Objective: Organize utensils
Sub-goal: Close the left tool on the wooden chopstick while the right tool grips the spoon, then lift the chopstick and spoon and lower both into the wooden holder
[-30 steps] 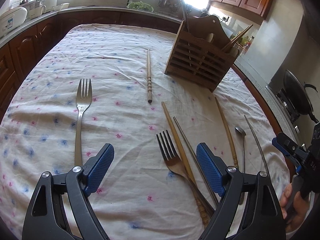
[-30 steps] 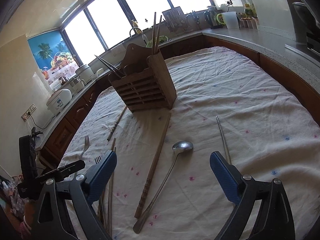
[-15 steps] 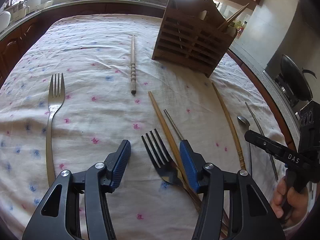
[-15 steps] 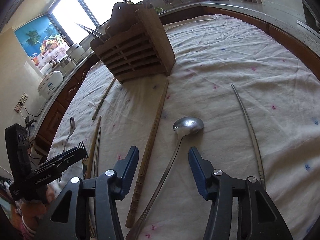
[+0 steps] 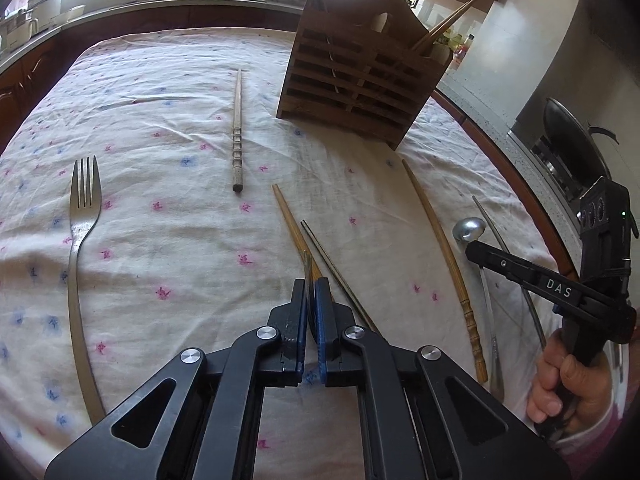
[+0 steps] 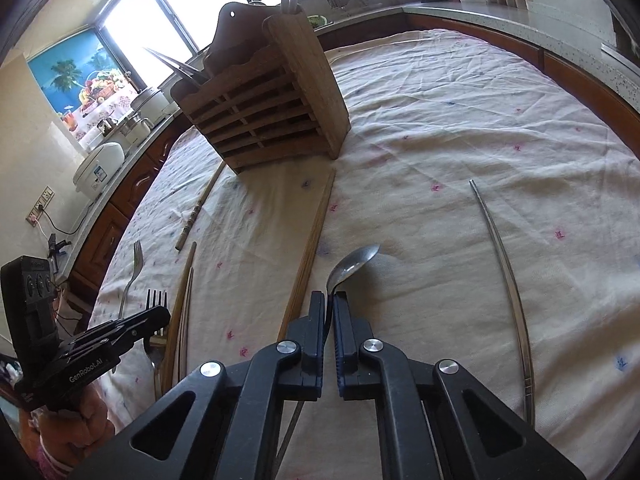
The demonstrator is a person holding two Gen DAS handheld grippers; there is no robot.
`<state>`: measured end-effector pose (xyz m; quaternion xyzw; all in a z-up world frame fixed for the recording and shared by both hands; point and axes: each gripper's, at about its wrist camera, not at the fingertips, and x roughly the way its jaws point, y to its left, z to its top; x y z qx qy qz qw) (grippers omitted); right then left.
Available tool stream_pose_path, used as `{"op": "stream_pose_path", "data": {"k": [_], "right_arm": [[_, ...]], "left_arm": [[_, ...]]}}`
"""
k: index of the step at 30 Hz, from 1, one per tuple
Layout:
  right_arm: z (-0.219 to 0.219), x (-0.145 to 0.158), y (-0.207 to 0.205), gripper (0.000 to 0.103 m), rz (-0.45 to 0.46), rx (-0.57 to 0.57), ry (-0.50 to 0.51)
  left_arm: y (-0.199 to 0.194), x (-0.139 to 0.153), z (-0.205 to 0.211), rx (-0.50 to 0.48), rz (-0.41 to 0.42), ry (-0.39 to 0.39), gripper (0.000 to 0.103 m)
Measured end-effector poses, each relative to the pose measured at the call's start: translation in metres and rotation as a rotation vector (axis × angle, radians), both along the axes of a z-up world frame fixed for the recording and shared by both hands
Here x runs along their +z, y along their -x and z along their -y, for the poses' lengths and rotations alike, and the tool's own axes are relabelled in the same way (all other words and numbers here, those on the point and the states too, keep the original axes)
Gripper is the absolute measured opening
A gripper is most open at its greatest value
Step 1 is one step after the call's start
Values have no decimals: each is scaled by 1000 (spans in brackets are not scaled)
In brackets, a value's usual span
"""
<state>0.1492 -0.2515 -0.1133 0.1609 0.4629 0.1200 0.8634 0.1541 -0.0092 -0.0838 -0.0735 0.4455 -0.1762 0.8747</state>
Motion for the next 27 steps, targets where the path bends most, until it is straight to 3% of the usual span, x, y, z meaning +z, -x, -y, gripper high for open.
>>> {"op": "stream_pose_path", "data": {"k": [16,27], "right_arm": [[2,67,14,2,178,12,-26],[9,103,16,2,281,-12,-8]], "left_arm": [[24,72,-15,12,172,48,2],[27,97,-29,50,253,75,2]]}}
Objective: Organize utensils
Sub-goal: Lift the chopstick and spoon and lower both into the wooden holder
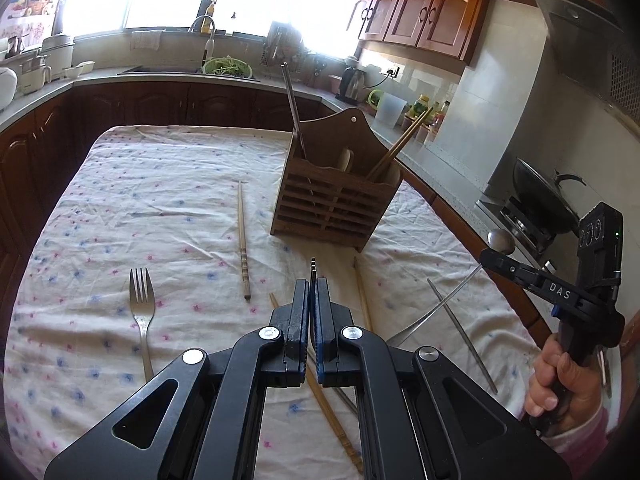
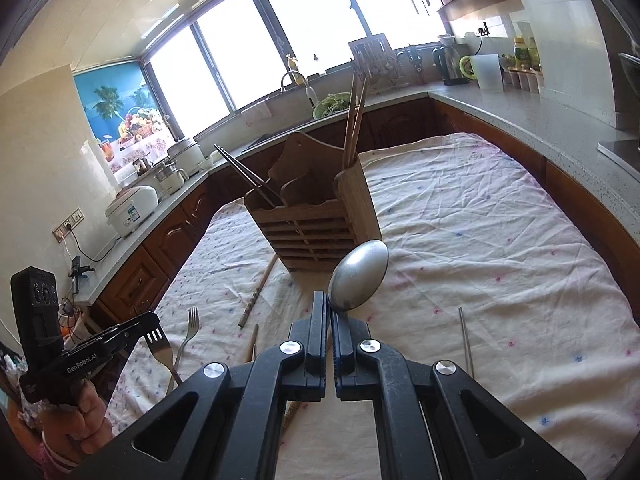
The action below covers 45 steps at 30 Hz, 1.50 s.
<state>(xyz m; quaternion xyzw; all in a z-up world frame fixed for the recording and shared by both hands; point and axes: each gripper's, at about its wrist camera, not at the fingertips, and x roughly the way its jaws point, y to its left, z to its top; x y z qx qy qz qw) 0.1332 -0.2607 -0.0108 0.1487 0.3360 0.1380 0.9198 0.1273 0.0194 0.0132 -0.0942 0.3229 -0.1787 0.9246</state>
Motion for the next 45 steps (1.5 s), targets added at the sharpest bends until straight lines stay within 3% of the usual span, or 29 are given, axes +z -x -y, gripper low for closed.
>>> {"op": "stream_pose_path", "data": {"k": [26,40,45], "right_arm": [[-4,42,-26,2,136,-4,45],[-3,87,-84,2,268,-50,129],[-13,91,-108,2,289,-47,178]], "left_arm": [[-32,63,-19,108,199,11,2],[-108,116,-14,193,351,21,2],[-140,119,-2,227,387,-18,2]]}}
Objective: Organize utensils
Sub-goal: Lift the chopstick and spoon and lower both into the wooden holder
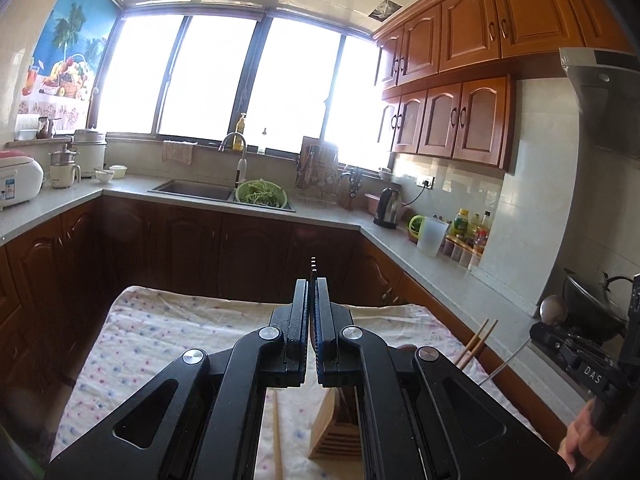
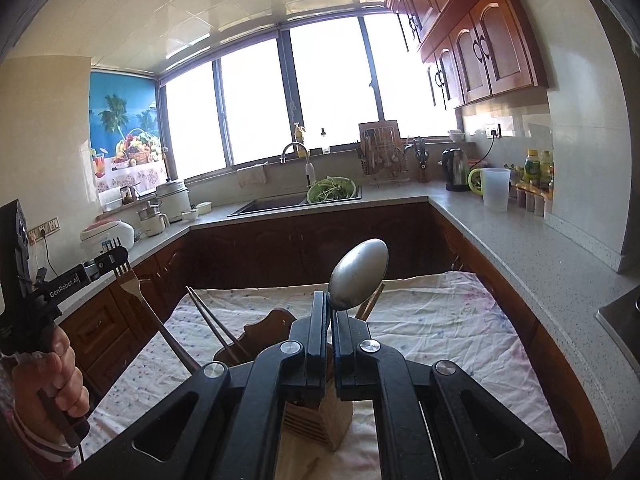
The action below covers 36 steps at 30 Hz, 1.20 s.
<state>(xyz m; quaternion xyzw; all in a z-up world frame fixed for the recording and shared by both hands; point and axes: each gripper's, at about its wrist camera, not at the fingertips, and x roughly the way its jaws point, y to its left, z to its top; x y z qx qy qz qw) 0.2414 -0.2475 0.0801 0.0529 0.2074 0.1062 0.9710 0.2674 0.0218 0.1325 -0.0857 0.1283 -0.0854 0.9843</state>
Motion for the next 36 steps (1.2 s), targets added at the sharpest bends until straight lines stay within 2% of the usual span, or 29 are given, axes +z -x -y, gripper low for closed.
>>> {"op": "stream_pose_path", "data": {"k": [10,17,25,29,36], "right_arm": [[-17,-37,-35,2,-66,23,55],[-20,-66,-45,2,-133,38,47],[-27,-87,-53,2,-205,69,33],[-23,-89,-53,2,-218,70,14],[-23,-88,-54,3,-233,73,-7]], "left_arm": [[-30,-37,37,47,1,-125,2],[-34,-66,57,16,-41,-174,2],[-39,-91,67,-51,-117,-184,2],[-39,-92,74,-66,-130,-201,3],[-41,-92,74,-76,-149,-185,3]]}}
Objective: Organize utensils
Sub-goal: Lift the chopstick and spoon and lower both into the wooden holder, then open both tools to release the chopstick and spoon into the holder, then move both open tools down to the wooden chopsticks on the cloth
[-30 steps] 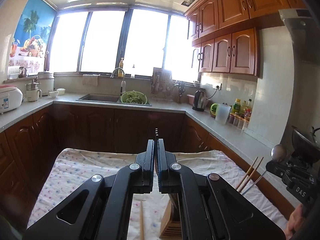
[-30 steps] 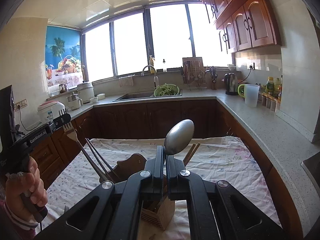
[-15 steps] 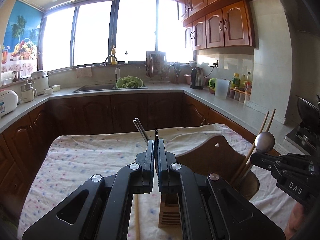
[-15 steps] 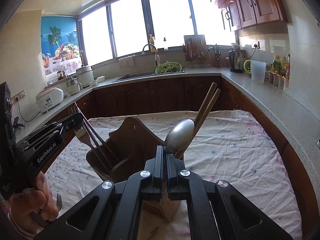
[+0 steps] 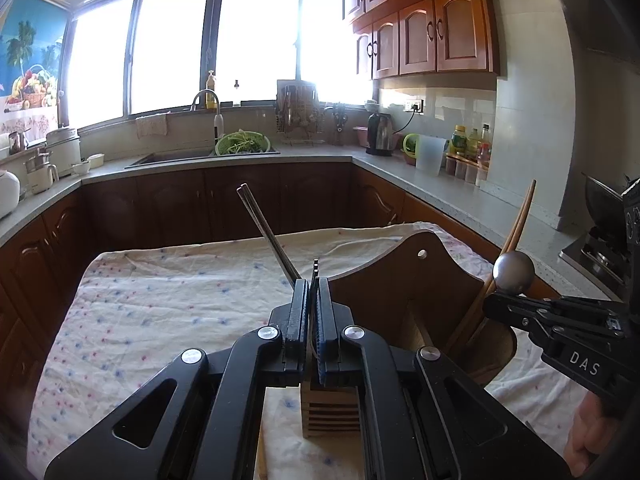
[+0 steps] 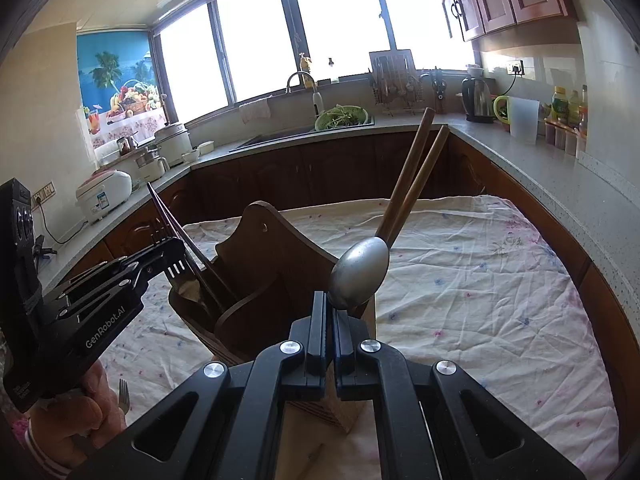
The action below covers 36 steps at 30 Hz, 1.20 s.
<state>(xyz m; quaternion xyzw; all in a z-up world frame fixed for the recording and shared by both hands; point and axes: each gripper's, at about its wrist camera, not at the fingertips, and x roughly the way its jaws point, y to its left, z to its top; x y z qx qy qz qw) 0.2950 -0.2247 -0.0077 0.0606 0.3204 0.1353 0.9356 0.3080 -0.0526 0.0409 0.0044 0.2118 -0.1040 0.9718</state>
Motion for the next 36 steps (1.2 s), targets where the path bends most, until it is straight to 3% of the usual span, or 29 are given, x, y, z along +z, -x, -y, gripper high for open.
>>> {"op": "stream_pose_path", "data": {"k": [2,13,15,19,23,25,30,36], "right_arm": [[2,0,0,8,-6,-3,-15],[13,4,7,11,-7,-27,-56],[15,6,8,19,-5,-32,-59],[21,9,16,29,2,-44,-71],[29,11,28,43,8,-53,-98],[33,13,36,55,14,-57,-110],[42,17,61,79,40,-63,-147],[52,13,95,93,40,-83,-174]], "left_arm": [[1,1,-1,-6,-10,13,4],[14,6,-3,-14,-10,31,12],[16,6,-6,-14,-17,40,17],[31,7,-16,4,-10,69,42],[48,7,-30,28,-25,96,58],[57,4,-40,51,-46,114,73],[78,-7,-62,78,-116,142,79],[105,-27,-82,117,-207,157,83]]}}
